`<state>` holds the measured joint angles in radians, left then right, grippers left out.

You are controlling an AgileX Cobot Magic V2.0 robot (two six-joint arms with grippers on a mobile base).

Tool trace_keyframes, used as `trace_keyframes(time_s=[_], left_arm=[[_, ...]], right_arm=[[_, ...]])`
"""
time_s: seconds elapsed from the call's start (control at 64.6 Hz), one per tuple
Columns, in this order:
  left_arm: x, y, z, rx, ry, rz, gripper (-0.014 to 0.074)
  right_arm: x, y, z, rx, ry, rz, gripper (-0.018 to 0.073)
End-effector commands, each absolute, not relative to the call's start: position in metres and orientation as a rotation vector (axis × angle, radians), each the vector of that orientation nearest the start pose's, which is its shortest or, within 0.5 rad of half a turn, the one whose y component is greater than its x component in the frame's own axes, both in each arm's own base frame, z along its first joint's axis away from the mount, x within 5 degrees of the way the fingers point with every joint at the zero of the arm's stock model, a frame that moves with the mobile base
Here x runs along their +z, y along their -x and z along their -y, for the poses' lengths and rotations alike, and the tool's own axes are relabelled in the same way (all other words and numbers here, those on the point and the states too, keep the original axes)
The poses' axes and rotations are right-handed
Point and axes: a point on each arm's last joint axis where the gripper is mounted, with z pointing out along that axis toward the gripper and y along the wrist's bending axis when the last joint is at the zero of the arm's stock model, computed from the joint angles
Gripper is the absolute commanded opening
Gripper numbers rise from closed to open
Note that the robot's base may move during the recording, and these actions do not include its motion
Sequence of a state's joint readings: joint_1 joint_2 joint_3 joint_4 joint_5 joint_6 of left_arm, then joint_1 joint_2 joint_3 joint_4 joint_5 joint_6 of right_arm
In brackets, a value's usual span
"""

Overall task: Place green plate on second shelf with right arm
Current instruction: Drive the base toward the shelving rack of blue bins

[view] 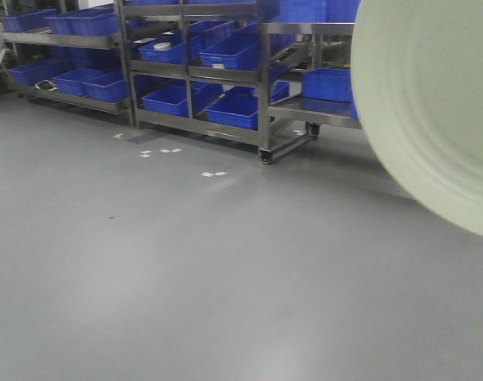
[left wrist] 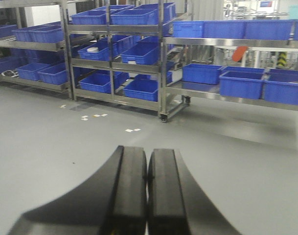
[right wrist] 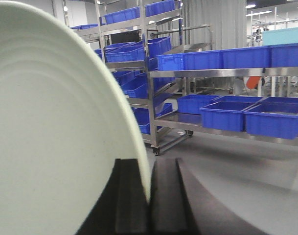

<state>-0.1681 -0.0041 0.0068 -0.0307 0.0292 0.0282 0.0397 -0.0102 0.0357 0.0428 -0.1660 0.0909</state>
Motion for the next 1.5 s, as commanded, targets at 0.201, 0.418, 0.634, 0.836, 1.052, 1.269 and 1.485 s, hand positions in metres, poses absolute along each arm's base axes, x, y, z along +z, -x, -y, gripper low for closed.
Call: trace_keyframes(time_s=[0.201,0.418,0.634,0.836,1.052,1.269,1.485], left_arm=[[0.204,-0.0553,0.0094,-0.145,-0.117,-1.447,0.013],[0.204,-0.0553,0.0094,-0.145,-0.117,-1.447,0.013],[0.204,-0.0553,0.0094,-0.145,-0.117,-1.447,0.013],[0.204,-0.0553,0.0094,-0.145,-0.117,-1.447,0.013],[0.204,-0.0553,0.0094,-0.145,-0.117,-1.447,0.013],[0.204,-0.0553,0.0094,-0.145,-0.117,-1.447,0.013],[0.204,-0.0553,0.0094,-0.145,-0.117,-1.447,0.013]], right_arm=[[0.2395,-0.0471,-0.0005,0.143,-0.07,-1.172,0.0056],[0.2395,-0.0471,-0.0005,0.143,-0.07,-1.172,0.0056],[0.2395,-0.0471,-0.0005,0.143,-0.07,-1.172,0.0056],[0.2395,-0.0471,-0.0005,0.143,-0.07,-1.172,0.0056],[0.2395,-0.0471,-0.0005,0.143,-0.07,-1.172,0.0056],[0.2395,-0.0471,-0.0005,0.143,-0.07,-1.172,0.0056],[0.2395,-0.0471,-0.0005,0.143,-0.07,-1.172,0.0056]])
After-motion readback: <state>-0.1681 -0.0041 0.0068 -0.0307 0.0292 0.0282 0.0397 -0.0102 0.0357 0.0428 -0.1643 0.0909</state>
